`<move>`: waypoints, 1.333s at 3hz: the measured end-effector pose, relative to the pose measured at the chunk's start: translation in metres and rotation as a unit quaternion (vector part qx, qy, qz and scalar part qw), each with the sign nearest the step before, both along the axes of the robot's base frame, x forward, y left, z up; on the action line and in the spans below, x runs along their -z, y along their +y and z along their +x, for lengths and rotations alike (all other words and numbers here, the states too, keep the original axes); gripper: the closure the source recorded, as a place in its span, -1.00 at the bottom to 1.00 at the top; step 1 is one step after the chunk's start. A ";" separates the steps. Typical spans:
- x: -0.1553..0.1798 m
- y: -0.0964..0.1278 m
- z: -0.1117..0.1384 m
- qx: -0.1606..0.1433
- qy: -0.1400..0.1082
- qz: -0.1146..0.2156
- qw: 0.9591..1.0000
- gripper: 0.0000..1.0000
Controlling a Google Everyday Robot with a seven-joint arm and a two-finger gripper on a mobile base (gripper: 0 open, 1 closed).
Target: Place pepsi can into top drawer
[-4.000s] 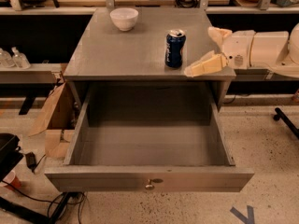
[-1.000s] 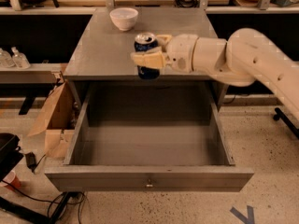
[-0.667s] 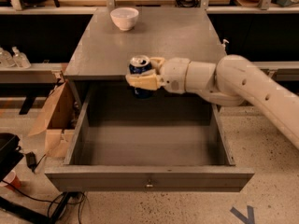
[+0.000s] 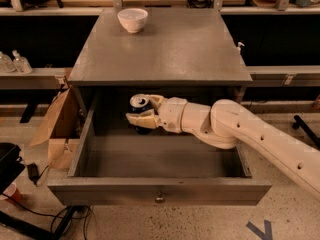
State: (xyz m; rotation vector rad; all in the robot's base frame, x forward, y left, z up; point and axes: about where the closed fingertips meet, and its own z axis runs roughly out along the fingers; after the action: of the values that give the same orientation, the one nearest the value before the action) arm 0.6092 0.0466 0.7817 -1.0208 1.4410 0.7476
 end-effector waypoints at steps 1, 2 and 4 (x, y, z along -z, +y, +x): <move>0.002 0.000 0.001 0.002 -0.001 0.000 1.000 1.00; 0.010 0.005 0.001 -0.010 0.001 0.006 1.000 1.00; 0.062 0.030 0.005 -0.104 -0.015 0.023 0.994 1.00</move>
Offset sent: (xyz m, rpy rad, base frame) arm 0.0008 0.0083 -0.0209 0.0274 0.0091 0.0465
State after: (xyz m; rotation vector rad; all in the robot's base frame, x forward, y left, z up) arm 0.6140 0.0767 0.7202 -1.1546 1.2986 0.9081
